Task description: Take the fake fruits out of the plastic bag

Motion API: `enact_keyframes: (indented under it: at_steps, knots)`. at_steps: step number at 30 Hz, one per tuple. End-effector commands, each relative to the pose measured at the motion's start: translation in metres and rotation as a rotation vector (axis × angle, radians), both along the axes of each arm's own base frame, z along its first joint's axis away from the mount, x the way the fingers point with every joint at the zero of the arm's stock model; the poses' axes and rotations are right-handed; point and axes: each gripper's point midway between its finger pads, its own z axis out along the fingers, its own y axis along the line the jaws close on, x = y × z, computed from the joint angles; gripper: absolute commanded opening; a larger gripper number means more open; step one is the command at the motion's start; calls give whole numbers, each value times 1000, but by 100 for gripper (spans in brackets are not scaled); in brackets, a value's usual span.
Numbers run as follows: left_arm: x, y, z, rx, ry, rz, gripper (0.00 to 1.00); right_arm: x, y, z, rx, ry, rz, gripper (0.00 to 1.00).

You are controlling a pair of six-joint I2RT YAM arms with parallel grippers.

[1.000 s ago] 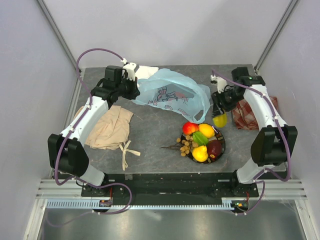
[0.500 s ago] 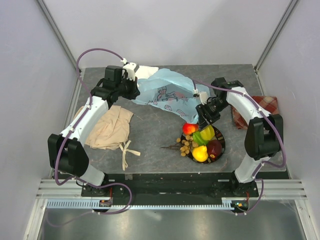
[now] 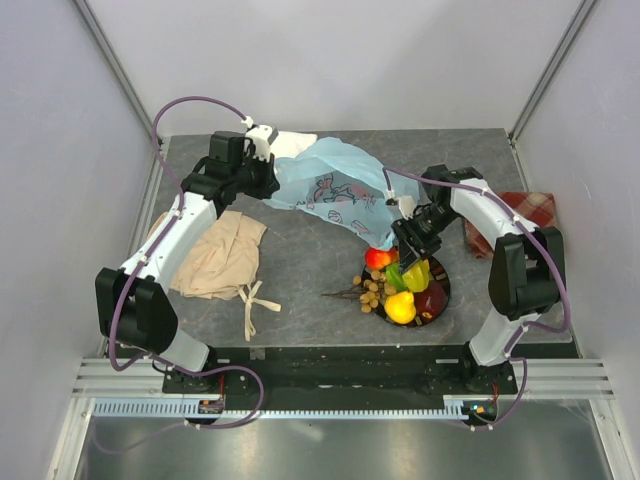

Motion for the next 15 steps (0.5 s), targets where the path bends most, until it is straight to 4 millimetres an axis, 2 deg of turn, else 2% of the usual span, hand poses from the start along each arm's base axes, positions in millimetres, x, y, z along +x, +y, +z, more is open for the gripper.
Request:
enact_keyframes:
  at_steps: [1, 2, 5, 10, 12, 13, 15]
  knots:
    - [6, 5, 26, -1, -90, 15, 2, 0, 5, 5, 19, 6, 1, 42]
    - [6, 5, 26, -1, -92, 14, 2, 0, 5, 5, 18, 6, 1, 48]
    - [5, 5, 26, -1, -92, 14, 2, 0, 4, 6, 10, 4, -4, 57]
    - [3, 4, 26, -5, -88, 12, 2, 3, 2, 7, -4, -5, -7, 66]
    - [3, 5, 26, -6, -87, 12, 2, 5, 0, 9, -12, -19, -4, 94]
    - [3, 5, 26, -5, -90, 12, 2, 6, -1, 8, -16, -22, 0, 98]
    - [3, 5, 26, -6, -87, 12, 2, 7, -2, 8, -24, -22, -1, 98]
